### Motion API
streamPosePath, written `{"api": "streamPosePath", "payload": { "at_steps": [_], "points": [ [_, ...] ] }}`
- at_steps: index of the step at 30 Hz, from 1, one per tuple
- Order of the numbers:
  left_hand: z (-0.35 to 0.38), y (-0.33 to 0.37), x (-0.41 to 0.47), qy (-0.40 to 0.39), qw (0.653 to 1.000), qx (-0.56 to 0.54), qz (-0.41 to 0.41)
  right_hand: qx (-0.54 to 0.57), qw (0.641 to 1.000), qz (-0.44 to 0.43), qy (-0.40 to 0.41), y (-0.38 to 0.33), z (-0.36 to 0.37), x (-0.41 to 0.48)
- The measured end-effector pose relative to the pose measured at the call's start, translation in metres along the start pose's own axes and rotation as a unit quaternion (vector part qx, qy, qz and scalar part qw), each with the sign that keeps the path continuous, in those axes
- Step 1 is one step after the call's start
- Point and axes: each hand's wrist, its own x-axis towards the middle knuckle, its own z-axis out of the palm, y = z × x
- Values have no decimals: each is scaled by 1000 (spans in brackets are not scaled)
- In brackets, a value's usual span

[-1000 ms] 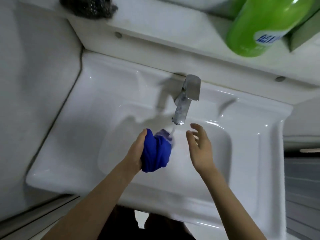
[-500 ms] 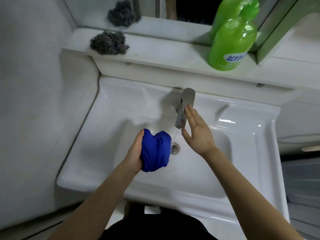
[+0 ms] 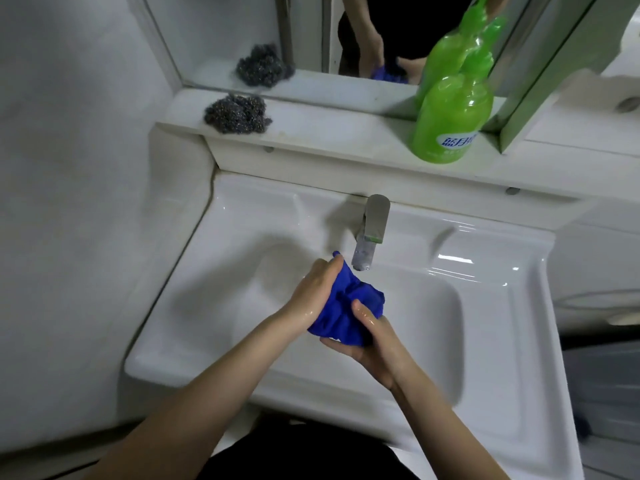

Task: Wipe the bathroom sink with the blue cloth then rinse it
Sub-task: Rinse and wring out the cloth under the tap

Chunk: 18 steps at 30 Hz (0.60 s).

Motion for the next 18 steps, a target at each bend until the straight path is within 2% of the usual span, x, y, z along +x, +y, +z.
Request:
{"api": "streamPosePath", "payload": {
  "at_steps": [3,5,7,8,9,11,13,15,17,18],
  "points": [
    [8,-7,-10,-204,977,56,-20,8,999,19,26,2,-1,2],
    [5,-1,-14,-264,962,67,-12,58,996,53,53,2,-3,3],
    [-6,5,-9,-213,972,74,66,86,991,91,40,-4,-7,2],
    [-15,8,-7,-174,970,115,127,89,990,110,25,-9,-10,1],
    [-26,10,-5,-143,950,187,204,90,987,130,5,-15,-13,0],
    [-44,2,-1,-136,855,375,331,105,979,166,-58,-27,-18,0],
    [-47,-11,2,-162,773,477,385,153,951,218,-154,-35,-19,2],
    [-35,-19,6,-159,742,452,468,193,909,276,-244,-39,-16,5],
    [-24,-16,7,-140,735,389,538,198,870,330,-308,-40,-13,8],
    [-22,-14,10,-139,730,385,547,184,857,349,-332,-41,-13,9]
  ]
}}
